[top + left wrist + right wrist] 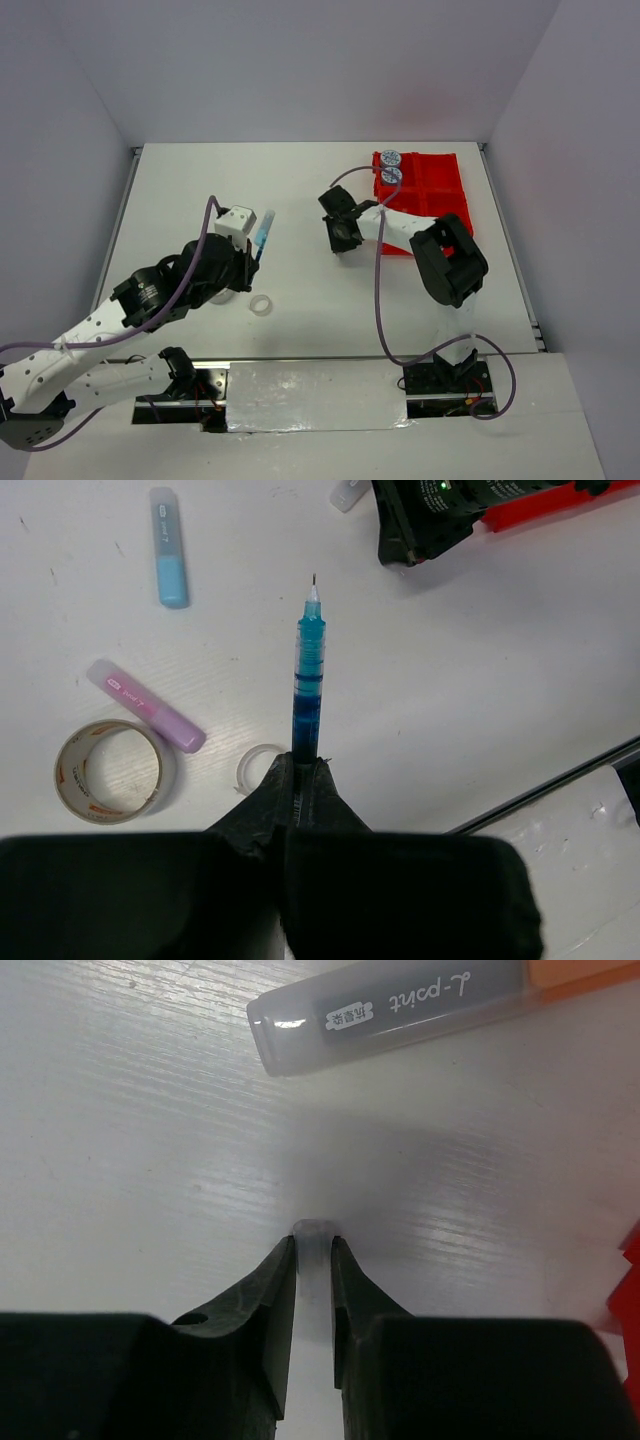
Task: Sort the stationery into containers
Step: Pick up the pen cap from the center of the board, then close the pen cap on the pen.
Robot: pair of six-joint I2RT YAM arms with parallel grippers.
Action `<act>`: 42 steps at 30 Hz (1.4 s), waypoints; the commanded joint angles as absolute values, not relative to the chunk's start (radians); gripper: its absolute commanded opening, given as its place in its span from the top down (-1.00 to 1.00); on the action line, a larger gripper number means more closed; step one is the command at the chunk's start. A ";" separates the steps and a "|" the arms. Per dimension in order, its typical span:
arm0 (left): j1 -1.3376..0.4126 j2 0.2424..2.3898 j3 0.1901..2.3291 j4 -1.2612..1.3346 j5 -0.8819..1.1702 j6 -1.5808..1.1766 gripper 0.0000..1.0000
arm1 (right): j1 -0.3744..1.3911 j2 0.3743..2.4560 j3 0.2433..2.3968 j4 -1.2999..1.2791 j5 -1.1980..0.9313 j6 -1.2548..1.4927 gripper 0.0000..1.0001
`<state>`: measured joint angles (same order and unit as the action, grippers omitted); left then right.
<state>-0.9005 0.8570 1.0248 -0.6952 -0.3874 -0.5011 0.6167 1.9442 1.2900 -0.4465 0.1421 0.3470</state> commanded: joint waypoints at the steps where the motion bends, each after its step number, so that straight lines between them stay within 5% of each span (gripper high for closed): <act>1: -0.905 0.857 1.031 -0.678 -0.402 -0.502 1.00 | 0.649 1.988 1.315 -0.495 0.144 0.365 0.64; 5: -0.905 0.859 1.031 -0.670 -0.408 -0.514 1.00 | 0.649 1.955 1.281 -0.453 0.071 0.359 1.00; 11: -0.904 0.885 0.993 -0.543 -0.328 -0.560 1.00 | 0.632 1.746 1.183 -0.286 -0.002 0.437 1.00; 25: -0.900 0.982 0.689 0.226 0.078 -0.614 1.00 | 0.719 0.976 0.586 0.380 0.354 0.848 1.00; 31: -0.902 0.997 0.670 0.325 0.114 -0.623 1.00 | 0.765 0.818 0.436 0.584 0.279 0.838 1.00; 42: -0.900 1.049 0.677 0.347 0.135 -0.629 1.00 | 0.793 0.788 0.469 0.604 0.207 0.770 1.00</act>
<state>-0.9005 1.0454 0.6674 0.2649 0.1081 -0.6125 0.7834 0.7967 0.4316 0.5350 0.2268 0.8036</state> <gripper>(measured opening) 0.047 0.231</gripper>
